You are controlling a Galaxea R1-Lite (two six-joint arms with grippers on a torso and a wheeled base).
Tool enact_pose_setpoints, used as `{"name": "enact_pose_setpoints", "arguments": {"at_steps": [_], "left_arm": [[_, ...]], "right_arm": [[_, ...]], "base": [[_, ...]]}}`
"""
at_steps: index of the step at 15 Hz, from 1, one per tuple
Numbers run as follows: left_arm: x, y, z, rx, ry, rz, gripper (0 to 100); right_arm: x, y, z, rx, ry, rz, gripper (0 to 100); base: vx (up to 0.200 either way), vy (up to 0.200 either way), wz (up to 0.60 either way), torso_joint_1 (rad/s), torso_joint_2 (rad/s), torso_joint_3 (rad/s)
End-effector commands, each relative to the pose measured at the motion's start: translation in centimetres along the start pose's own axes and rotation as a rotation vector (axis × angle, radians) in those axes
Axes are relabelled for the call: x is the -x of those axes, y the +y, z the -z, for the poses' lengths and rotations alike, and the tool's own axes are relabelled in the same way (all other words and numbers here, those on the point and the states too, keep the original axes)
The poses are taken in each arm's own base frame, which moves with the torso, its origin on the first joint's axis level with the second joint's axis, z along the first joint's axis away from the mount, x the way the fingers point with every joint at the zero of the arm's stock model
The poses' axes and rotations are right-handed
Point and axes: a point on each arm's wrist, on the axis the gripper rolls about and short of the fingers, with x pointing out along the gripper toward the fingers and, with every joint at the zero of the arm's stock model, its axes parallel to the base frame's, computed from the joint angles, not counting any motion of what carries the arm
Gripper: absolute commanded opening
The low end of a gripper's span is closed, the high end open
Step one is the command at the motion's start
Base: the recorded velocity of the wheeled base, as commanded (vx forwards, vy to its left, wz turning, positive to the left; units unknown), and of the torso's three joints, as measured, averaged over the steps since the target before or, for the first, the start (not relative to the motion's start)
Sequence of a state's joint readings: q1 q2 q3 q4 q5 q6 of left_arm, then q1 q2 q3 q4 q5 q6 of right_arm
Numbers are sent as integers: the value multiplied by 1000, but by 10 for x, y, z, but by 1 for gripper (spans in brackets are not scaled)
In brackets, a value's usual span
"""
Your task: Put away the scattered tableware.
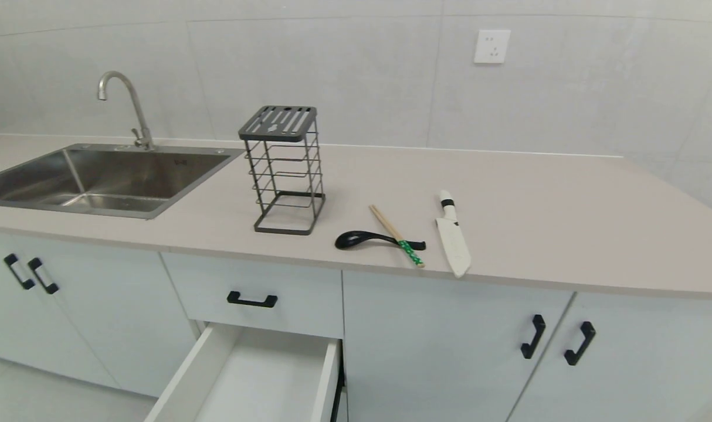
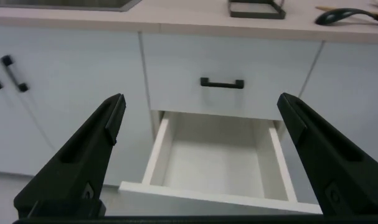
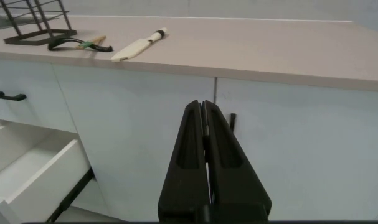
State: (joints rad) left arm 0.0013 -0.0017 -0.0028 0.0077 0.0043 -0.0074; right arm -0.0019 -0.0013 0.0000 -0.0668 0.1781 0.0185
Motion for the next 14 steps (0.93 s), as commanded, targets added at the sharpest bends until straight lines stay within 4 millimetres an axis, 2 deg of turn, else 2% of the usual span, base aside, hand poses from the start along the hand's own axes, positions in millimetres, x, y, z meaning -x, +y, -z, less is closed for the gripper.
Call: {"name": "enact_pose_setpoints", "arguments": {"at_steps": [1, 5, 9, 14], "left_arm": [[0, 0, 0, 0, 1, -1, 100], [0, 0, 0, 0, 1, -1, 100], [0, 0, 0, 0, 0, -1, 100], [0, 0, 0, 0, 0, -1, 100]], "right_arm": [[0, 0, 0, 0, 1, -2, 0], [0, 0, 0, 0, 1, -3, 0], [0, 0, 0, -3, 1, 0, 0], [0, 0, 0, -2, 1, -2, 0]], "base": [[0, 0, 0, 0, 0, 0], [0, 0, 0, 0, 0, 0], [200, 0, 0, 0, -4, 2], [0, 0, 0, 0, 0, 0]]}}
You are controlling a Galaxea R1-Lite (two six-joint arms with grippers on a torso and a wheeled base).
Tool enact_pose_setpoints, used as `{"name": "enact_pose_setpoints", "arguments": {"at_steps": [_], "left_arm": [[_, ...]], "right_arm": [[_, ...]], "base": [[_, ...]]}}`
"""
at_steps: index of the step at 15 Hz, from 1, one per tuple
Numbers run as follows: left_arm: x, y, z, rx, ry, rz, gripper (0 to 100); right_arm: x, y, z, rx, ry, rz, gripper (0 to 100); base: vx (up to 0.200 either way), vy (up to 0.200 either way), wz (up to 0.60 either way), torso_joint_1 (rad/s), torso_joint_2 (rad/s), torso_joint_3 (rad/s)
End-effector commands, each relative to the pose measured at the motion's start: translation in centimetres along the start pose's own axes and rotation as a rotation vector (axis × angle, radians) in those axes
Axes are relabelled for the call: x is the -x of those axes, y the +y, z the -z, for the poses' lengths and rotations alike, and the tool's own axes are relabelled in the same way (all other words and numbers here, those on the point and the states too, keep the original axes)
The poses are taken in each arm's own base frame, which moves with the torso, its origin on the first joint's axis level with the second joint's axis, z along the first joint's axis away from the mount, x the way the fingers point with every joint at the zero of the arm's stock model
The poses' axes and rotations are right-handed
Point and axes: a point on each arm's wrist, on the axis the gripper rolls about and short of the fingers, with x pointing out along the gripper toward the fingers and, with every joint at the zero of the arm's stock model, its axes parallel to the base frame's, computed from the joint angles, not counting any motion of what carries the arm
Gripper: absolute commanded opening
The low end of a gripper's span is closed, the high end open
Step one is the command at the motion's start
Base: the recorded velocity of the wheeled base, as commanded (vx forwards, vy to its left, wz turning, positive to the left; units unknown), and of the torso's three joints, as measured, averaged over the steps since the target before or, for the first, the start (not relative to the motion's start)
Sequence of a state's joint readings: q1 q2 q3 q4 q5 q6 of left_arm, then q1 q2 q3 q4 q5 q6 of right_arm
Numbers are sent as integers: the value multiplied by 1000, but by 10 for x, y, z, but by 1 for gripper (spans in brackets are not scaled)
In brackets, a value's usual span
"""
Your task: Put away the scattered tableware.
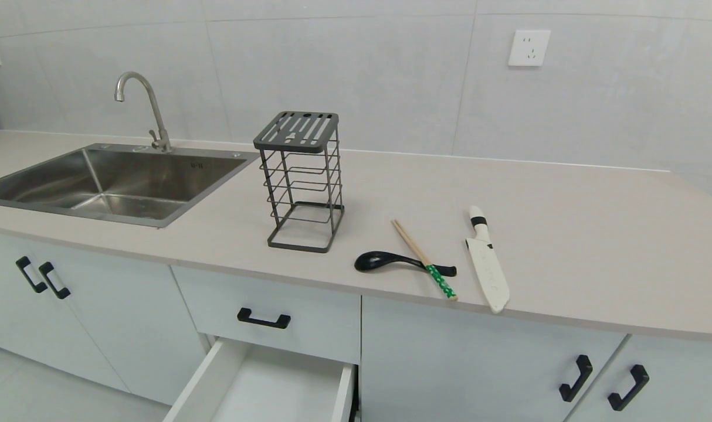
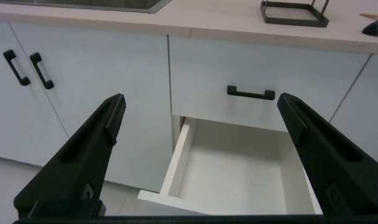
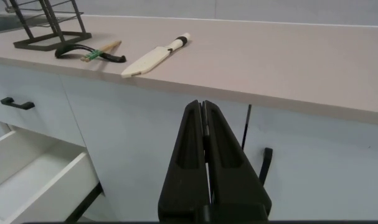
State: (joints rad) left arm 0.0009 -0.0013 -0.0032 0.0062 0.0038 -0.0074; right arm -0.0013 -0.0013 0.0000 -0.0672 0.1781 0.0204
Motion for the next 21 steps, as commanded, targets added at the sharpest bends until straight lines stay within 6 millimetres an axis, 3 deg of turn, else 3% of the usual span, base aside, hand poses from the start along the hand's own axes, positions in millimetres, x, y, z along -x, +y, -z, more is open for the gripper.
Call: {"name": "enact_pose_setpoints", "arguments": {"at_steps": [1, 13, 21], "left_arm": [[0, 0, 0, 0, 1, -1, 100], [0, 0, 0, 2, 1, -1, 100], [0, 0, 0, 0, 3, -1, 100]], "right_arm": [[0, 0, 0, 0, 1, -1, 0], [0, 0, 0, 2, 1, -1, 0], [0, 0, 1, 25, 15, -16, 0]], "base": [[0, 0, 0, 17, -71, -51], [0, 0, 0, 186, -473, -288], [0, 0, 0, 26, -65, -40]]}}
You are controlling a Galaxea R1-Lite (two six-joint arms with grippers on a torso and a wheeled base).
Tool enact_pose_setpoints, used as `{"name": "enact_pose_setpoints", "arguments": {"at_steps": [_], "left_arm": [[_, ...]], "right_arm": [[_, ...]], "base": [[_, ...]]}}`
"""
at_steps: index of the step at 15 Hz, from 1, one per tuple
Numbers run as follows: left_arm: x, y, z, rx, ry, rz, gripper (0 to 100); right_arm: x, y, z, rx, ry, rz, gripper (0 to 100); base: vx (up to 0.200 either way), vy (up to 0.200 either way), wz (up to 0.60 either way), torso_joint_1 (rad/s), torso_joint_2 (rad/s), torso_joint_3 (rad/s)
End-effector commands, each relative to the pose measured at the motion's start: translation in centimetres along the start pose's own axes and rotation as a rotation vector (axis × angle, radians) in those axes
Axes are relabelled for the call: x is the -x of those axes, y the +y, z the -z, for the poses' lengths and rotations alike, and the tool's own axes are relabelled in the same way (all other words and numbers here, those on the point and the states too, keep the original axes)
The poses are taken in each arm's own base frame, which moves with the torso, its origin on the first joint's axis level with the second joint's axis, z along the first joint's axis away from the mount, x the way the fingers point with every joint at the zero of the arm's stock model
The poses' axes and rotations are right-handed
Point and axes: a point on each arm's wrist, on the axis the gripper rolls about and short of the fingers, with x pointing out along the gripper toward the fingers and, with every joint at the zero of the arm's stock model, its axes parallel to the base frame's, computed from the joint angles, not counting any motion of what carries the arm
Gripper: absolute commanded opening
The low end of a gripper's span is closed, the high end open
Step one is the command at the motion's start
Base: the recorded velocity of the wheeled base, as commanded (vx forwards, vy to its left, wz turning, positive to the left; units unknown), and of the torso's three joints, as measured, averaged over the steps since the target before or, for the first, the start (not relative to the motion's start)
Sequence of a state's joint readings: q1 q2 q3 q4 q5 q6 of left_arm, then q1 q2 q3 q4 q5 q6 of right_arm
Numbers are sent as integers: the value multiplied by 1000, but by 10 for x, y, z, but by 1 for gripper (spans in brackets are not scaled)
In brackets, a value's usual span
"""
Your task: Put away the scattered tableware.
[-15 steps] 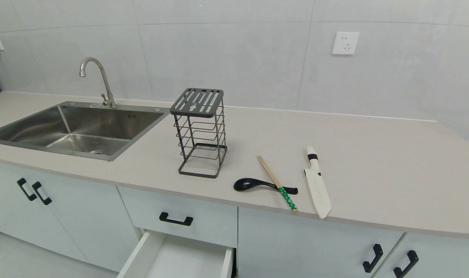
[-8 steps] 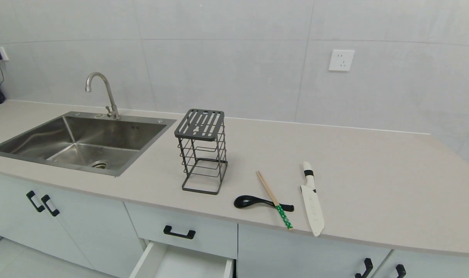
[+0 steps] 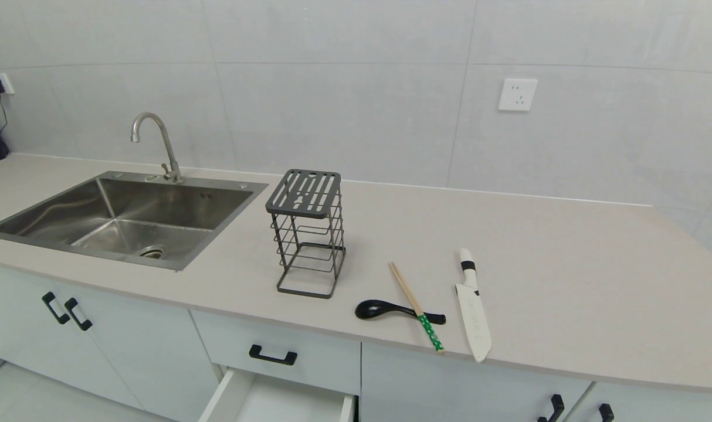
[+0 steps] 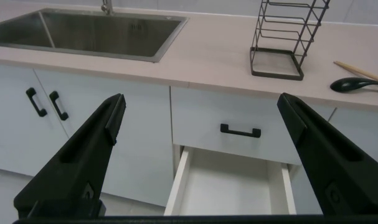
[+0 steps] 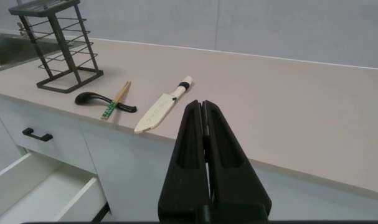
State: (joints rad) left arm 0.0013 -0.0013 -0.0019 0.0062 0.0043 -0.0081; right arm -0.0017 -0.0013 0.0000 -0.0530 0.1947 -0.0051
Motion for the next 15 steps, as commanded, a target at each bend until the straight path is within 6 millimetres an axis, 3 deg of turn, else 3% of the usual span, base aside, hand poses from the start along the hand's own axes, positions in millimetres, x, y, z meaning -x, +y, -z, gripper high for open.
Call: {"name": "enact_pose_setpoints", "arguments": {"at_steps": [1, 2, 3, 4, 5, 6, 8, 10, 12, 13, 15], "left_arm": [[0, 0, 0, 1, 2, -2, 100], [0, 0, 0, 1, 2, -2, 100], [0, 0, 0, 1, 2, -2, 100], [0, 0, 0, 1, 2, -2, 100], [0, 0, 0, 3, 2, -2, 100], [0, 0, 0, 4, 0, -4, 100], [0, 0, -1, 7, -2, -5, 100], [0, 0, 0, 7, 0, -5, 100], [0, 0, 0, -3, 0, -2, 100], [0, 0, 0, -11, 2, 2, 100], [0, 0, 0, -14, 2, 2, 100]], "right_arm": [[0, 0, -1, 2, 0, -11, 0], [2, 1, -8, 5, -28, -32, 0], [7, 1, -55, 27, -116, -38, 100], [4, 1, -90, 36, -132, -48, 100], [-20, -3, -145, 108, -108, -101, 100], [-50, -6, -158, 159, -15, -195, 100], [-111, -11, -147, 158, 247, -343, 100], [-160, 2, -129, 166, 446, -409, 100], [-188, 8, -112, 167, 567, -428, 100], [-194, 11, -111, 176, 582, -430, 100], [-214, 35, -116, 239, 590, -463, 100]], "base": [[0, 0, 0, 0, 0, 0], [0, 0, 0, 0, 0, 0], [0, 0, 0, 0, 0, 0], [0, 0, 0, 0, 0, 0], [0, 0, 0, 0, 0, 0], [0, 0, 0, 0, 0, 0], [0, 0, 0, 0, 0, 0], [0, 0, 0, 0, 0, 0], [0, 0, 0, 0, 0, 0], [0, 0, 0, 0, 0, 0], [0, 0, 0, 0, 0, 0]]}}
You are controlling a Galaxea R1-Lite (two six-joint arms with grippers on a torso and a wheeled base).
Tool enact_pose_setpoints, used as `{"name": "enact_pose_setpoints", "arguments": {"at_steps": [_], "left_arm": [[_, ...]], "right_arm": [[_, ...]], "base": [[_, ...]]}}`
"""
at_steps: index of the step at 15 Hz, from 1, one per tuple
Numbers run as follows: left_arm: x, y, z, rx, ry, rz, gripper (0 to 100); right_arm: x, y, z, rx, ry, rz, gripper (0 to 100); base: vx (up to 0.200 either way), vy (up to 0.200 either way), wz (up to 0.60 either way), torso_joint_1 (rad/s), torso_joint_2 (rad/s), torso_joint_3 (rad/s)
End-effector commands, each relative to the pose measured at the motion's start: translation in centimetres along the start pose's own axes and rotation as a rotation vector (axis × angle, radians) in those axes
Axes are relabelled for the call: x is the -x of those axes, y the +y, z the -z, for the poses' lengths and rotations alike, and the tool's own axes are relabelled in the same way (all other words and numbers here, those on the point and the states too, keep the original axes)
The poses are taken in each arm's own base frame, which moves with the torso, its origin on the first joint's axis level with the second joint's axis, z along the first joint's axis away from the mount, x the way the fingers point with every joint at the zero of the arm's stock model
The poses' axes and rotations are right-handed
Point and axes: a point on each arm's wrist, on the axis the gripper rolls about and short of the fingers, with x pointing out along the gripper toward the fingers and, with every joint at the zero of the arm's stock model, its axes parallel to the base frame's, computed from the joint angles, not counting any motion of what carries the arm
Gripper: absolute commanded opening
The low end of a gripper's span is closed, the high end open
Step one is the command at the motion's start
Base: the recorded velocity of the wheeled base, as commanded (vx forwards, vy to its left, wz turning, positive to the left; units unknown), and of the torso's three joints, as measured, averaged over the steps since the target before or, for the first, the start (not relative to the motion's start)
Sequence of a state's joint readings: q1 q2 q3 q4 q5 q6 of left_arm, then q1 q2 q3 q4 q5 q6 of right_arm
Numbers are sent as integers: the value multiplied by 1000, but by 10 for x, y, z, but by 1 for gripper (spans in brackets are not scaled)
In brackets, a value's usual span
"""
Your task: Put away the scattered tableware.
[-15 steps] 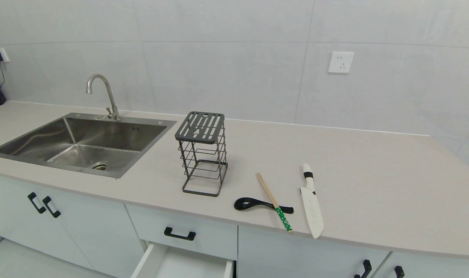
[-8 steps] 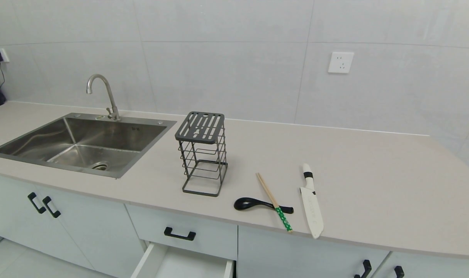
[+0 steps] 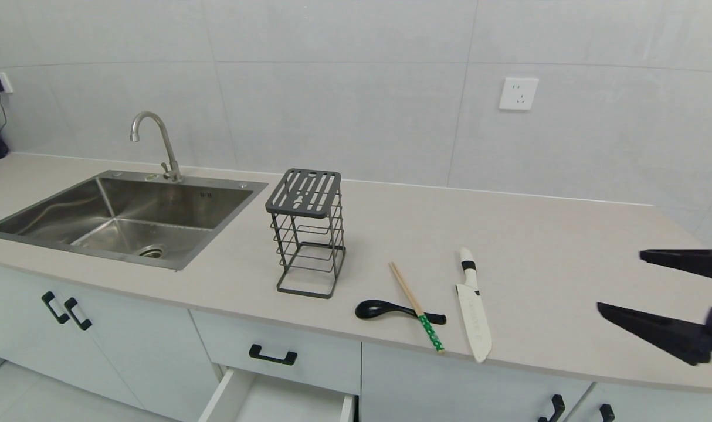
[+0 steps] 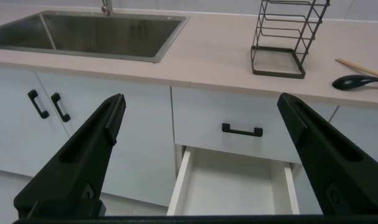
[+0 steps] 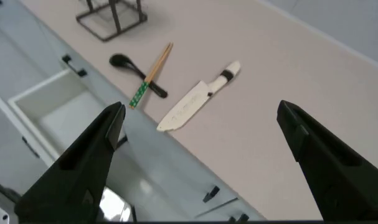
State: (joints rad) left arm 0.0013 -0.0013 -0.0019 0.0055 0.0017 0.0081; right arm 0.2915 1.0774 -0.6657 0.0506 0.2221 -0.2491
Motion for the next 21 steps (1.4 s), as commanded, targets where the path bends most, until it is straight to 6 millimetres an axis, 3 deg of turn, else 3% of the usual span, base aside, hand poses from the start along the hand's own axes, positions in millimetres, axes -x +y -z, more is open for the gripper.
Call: {"name": "enact_pose_setpoints", "arguments": {"at_steps": [1, 3, 5, 6, 7, 8, 9, 10, 11, 13, 16, 21], "left_arm": [[0, 0, 0, -1, 2, 0, 100], [0, 0, 0, 5, 2, 0, 100], [0, 0, 0, -1, 1, 1, 100], [0, 0, 0, 2, 2, 1, 100], [0, 0, 0, 2, 2, 3, 100], [0, 0, 0, 3, 2, 1, 100], [0, 0, 0, 7, 2, 3, 100], [0, 0, 0, 7, 2, 3, 100], [0, 0, 0, 7, 2, 1, 100], [0, 0, 0, 7, 2, 3, 100], [0, 0, 0, 7, 2, 1, 100], [0, 0, 0, 7, 2, 0, 100]], "right_arm": [[-66, 16, -20, 72, 141, -106, 100], [-99, 48, -15, 125, 237, -188, 100], [-117, 71, -13, 110, 275, -225, 100], [-139, 88, -16, 68, 302, -206, 100], [-140, 89, -16, 65, 304, -206, 100], [-158, 102, -19, 20, 328, -193, 100], [-173, 105, -14, -7, 365, -181, 100], [-173, 105, -14, -7, 365, -181, 100], [-187, 107, -2, -25, 421, -135, 100], [-200, 110, 2, -58, 449, -117, 100], [-221, 113, 21, -138, 517, 31, 100], [-241, 115, 39, -129, 578, 60, 100]], "base": [[0, 0, 0, 0, 0, 0], [0, 0, 0, 0, 0, 0], [0, 0, 0, 0, 0, 0], [0, 0, 0, 0, 0, 0], [0, 0, 0, 0, 0, 0], [0, 0, 0, 0, 0, 0], [0, 0, 0, 0, 0, 0], [0, 0, 0, 0, 0, 0], [0, 0, 0, 0, 0, 0], [0, 0, 0, 0, 0, 0], [0, 0, 0, 0, 0, 0], [0, 0, 0, 0, 0, 0]]}}
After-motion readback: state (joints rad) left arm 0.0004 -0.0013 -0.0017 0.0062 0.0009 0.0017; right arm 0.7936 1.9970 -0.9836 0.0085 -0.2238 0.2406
